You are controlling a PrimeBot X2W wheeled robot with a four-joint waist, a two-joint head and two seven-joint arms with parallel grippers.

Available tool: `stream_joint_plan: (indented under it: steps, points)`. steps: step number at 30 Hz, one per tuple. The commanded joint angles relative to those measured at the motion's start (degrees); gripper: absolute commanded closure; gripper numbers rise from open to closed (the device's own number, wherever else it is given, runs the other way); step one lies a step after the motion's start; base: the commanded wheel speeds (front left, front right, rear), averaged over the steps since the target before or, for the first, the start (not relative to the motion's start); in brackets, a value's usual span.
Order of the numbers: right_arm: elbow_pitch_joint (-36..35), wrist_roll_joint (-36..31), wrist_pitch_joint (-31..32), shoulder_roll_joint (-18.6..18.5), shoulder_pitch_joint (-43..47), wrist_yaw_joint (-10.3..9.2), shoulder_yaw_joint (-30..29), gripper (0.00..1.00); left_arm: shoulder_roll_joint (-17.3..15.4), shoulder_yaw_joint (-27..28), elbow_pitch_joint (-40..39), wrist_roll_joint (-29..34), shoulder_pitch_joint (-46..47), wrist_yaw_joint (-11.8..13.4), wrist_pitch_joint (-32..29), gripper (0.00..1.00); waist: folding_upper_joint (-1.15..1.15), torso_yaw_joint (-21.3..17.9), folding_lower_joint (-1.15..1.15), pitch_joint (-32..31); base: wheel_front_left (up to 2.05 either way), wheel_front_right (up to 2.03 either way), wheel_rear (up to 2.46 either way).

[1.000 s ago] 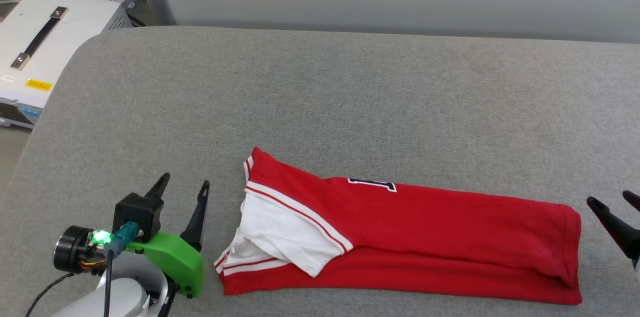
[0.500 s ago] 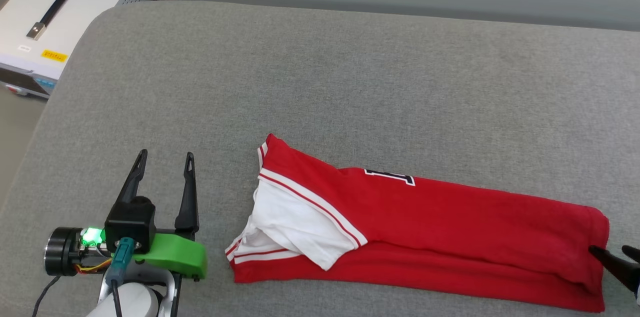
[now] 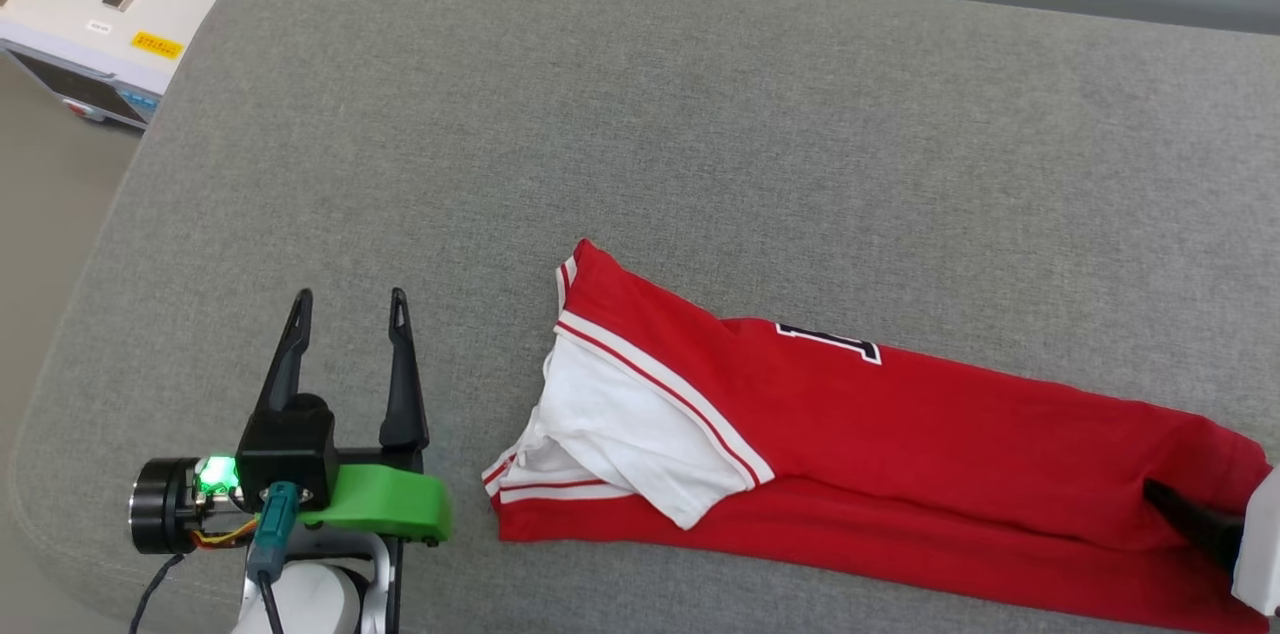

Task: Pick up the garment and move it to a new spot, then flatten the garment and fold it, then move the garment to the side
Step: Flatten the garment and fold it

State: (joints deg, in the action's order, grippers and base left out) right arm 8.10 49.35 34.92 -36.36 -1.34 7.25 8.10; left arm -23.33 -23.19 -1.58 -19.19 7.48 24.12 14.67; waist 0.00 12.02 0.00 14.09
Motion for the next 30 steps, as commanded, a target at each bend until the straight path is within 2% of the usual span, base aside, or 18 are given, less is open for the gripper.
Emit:
stream_joint_plan:
  steps: [1, 5, 6, 7, 8, 12, 13, 15, 16, 23, 27, 30]
  points:
    - [1.54, 0.9, 0.24, 2.27, 0.25, 0.24, 2.75, 0.0, 1.27, 0.92, 0.29, 1.27, -1.12, -0.9, 0.32, 0.0, 0.0, 0.29, 0.0, 0.15, 0.0, 0.0, 0.0]
    - [3.42, 1.31, 0.58, 2.04, 0.9, 0.24, 4.86, 0.0, 4.31, 3.14, 0.5, 3.73, -1.85, -3.63, 0.32, 0.0, 0.0, 0.38, 0.0, -0.17, 0.0, 0.0, 0.0]
    - [3.79, 1.44, 0.65, 1.87, 1.02, 0.24, 5.33, 0.34, 5.1, 3.78, 0.63, 4.2, -2.1, -4.46, 0.32, 0.0, 0.0, 0.34, 0.0, -0.31, 0.0, 0.0, 0.0]
    - [4.05, 1.34, 0.3, 1.7, 1.0, 0.24, 5.44, 0.56, 5.74, 4.4, 0.51, 4.58, -2.21, -5.14, 0.32, 0.0, 0.0, 0.28, 0.0, -0.42, 0.0, 0.0, 0.0]
    - [4.35, 1.42, -0.16, 1.58, 0.91, 0.24, 5.46, 1.0, 6.3, 5.1, 0.43, 5.27, -2.44, -5.94, 0.32, 0.0, 0.0, 0.15, 0.0, -0.6, 0.0, 0.0, 0.0]
    - [5.1, 2.05, -2.03, 0.72, 0.3, 0.24, 4.46, 1.0, 7.9, 7.05, 0.87, 7.63, -3.49, -8.49, 0.32, 0.0, 0.0, -0.5, 0.0, -1.6, 0.0, 0.0, 0.0]
    - [5.83, 2.11, -3.39, -0.7, -0.19, 0.24, 2.83, 1.0, 8.8, 8.61, 0.93, 9.04, -4.11, -9.75, 0.32, 0.0, 0.0, -1.04, 0.0, -2.36, 0.0, 0.0, 0.0]
    - [6.65, 1.77, -4.23, -2.0, -0.39, 0.24, 1.51, 1.0, 9.36, 9.45, 1.03, 9.79, -4.54, -10.64, 0.32, 0.0, 0.0, -1.26, 0.0, -2.81, 0.0, 0.0, 0.0]
    - [8.46, 0.37, -5.3, -4.0, -0.57, 0.24, -0.62, 1.0, 10.11, 10.45, 1.15, 10.88, -5.08, -12.09, 0.32, 0.0, 0.0, -1.69, 0.0, -3.45, 0.0, 0.0, 0.0]
    - [13.03, -4.24, -6.96, -6.52, 0.37, 0.24, -5.65, 1.0, 11.27, 10.13, 2.16, 14.01, -5.98, -15.63, 0.32, 0.0, 0.0, -2.57, 0.0, -5.04, 0.0, 0.0, 0.0]
    - [10.61, -2.93, -5.96, -5.69, 1.69, 0.24, -6.52, 1.0, 11.78, 10.64, 2.77, 14.62, -6.76, -16.3, 0.32, 0.0, 0.0, -3.28, 0.0, -5.95, 0.0, 0.0, 0.0]
    - [5.9, -1.33, -4.96, -5.24, 2.8, 0.24, -6.46, 1.0, 12.05, 11.51, 2.98, 14.73, -7.59, -16.53, 0.32, 0.0, 0.0, -4.0, 0.0, -6.54, 0.0, 0.0, 0.0]
